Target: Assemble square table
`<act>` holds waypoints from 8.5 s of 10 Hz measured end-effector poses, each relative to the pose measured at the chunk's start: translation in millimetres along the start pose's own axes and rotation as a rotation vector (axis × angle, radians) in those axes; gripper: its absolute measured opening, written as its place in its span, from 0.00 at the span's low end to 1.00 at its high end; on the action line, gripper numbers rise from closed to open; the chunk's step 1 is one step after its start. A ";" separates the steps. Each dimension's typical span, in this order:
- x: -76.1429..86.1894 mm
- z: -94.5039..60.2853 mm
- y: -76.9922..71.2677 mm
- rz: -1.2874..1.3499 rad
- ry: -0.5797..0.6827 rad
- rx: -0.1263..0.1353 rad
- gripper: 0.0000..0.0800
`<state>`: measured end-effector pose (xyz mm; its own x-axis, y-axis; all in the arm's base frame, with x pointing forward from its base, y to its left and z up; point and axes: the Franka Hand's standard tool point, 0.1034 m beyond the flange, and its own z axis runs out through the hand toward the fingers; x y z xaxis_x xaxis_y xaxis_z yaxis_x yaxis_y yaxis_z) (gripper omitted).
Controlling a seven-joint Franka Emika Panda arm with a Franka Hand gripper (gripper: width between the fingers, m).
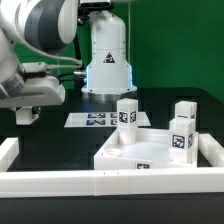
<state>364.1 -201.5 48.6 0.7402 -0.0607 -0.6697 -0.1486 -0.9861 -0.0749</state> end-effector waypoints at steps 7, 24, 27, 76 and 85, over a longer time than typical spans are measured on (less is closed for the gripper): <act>-1.9 -43.6 -21.7 -0.005 0.285 0.024 0.36; 42.0 -143.4 -104.5 0.079 1.006 -0.012 0.36; 66.3 -164.5 -149.2 0.131 1.061 0.024 0.36; 124.6 -113.7 -205.8 0.136 1.293 -0.119 0.36; 123.1 -112.4 -197.2 0.144 1.243 -0.106 0.80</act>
Offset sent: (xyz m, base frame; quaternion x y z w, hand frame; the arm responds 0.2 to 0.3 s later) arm 0.0000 0.0000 0.0000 0.0000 0.0650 0.0000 0.9979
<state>558.3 -32.0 63.9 0.8469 -0.2164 0.4857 -0.2683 -0.9626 0.0390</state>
